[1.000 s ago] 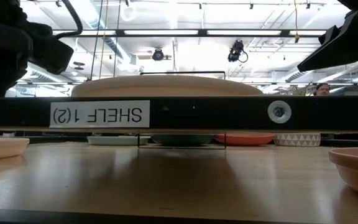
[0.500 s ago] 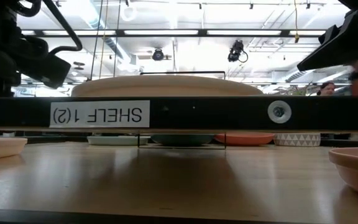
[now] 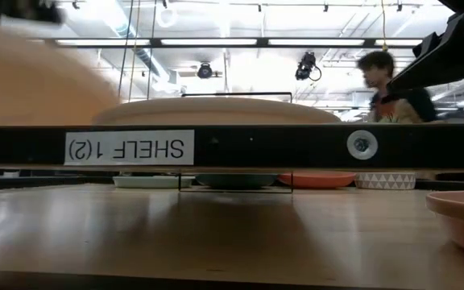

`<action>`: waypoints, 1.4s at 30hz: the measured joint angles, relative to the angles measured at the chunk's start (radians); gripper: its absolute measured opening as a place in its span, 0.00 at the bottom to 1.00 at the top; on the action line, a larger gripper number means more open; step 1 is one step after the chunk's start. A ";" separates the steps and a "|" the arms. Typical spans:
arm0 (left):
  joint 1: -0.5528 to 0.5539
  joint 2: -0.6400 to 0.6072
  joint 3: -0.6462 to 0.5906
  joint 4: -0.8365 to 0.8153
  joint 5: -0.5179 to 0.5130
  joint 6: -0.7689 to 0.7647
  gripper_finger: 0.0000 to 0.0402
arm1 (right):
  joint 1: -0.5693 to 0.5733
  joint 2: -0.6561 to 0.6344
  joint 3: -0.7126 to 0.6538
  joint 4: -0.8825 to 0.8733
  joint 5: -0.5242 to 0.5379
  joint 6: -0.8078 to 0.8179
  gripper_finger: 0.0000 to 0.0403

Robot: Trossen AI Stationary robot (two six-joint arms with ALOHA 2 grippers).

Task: Place and stack plates onto a shelf
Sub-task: Stack the light orange plate on top of the gray plate on the shelf, then stack the light blue plate on top of the light orange plate on the shelf

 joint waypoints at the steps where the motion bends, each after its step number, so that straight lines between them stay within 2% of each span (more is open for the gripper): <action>1: -0.013 0.000 0.026 0.008 -0.031 0.092 0.04 | 0.000 0.000 0.000 0.000 0.000 0.000 0.19; 6: -0.075 0.000 0.074 0.096 -0.225 0.614 0.05 | 0.000 0.000 0.000 0.000 0.000 -0.002 0.19; 11: -0.075 0.019 0.073 0.149 -0.326 0.939 0.07 | 0.000 0.000 0.000 0.000 0.000 -0.002 0.19; 15: -0.040 0.056 0.073 0.176 -0.334 1.120 0.05 | 0.000 0.000 0.000 0.001 0.000 -0.004 0.19; 19: -0.013 0.111 0.073 0.193 -0.287 1.272 0.05 | 0.000 0.000 0.000 0.000 0.000 -0.004 0.19; 26: -0.002 0.167 0.074 0.219 -0.276 1.375 0.06 | 0.000 0.000 0.000 -0.001 -0.001 -0.004 0.19; 36: 0.004 0.180 0.073 0.254 -0.214 1.302 0.07 | 0.000 0.000 0.000 0.008 -0.001 -0.003 0.19; 42: 0.007 0.180 0.073 0.251 -0.215 1.237 0.20 | 0.000 0.000 0.000 0.008 -0.001 -0.004 0.19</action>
